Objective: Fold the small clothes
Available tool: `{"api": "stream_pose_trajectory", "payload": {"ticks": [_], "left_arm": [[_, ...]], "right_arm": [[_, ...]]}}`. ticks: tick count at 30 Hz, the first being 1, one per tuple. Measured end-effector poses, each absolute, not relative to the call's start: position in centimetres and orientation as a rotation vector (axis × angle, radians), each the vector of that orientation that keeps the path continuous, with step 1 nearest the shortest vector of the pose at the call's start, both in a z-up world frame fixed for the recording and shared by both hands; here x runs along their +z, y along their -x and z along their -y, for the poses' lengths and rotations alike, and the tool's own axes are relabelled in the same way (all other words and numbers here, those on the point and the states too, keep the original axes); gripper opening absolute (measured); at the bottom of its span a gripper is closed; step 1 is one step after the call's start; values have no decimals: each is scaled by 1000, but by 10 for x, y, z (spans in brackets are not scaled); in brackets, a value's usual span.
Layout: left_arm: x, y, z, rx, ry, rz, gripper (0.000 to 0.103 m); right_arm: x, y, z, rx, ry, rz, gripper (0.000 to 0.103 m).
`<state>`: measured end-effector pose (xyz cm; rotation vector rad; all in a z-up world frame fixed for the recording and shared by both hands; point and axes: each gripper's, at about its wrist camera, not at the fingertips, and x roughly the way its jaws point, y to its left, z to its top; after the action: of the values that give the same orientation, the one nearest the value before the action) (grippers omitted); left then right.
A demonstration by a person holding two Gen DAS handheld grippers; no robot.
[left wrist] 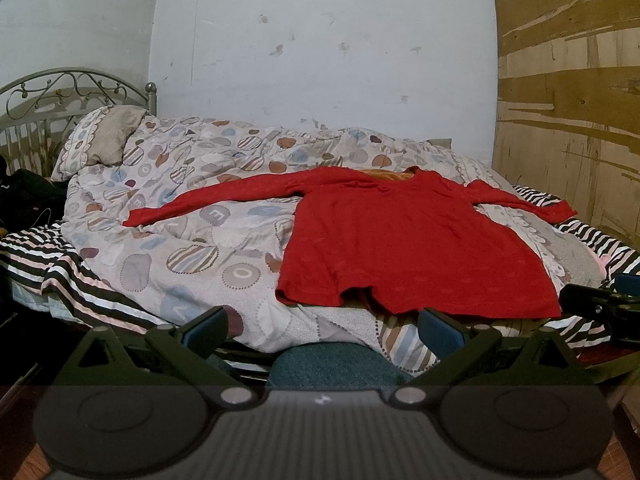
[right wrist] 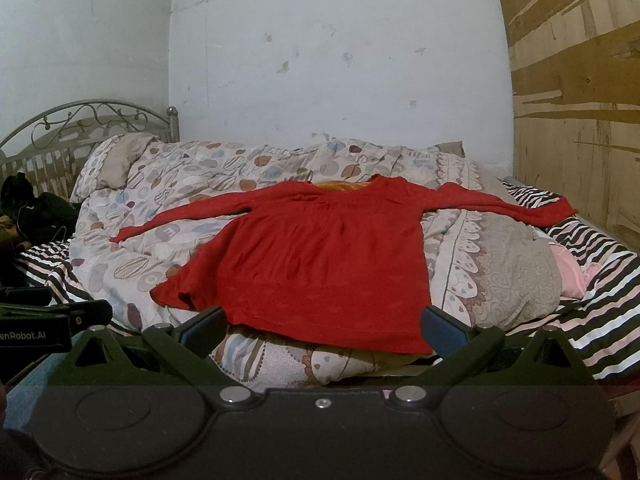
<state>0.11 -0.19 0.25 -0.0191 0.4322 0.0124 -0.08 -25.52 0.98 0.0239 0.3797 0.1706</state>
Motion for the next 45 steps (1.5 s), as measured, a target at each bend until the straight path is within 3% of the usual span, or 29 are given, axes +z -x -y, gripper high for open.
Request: {"api": "stream_pose_trajectory", "payload": {"ticks": [38, 45], "left_arm": [[4, -1, 4, 13, 17, -440, 102], [1, -32, -4, 2, 29, -556, 102]], "right_arm": [[16, -3, 257, 170, -20, -386, 103], [1, -12, 258, 172, -22, -405, 103]]}}
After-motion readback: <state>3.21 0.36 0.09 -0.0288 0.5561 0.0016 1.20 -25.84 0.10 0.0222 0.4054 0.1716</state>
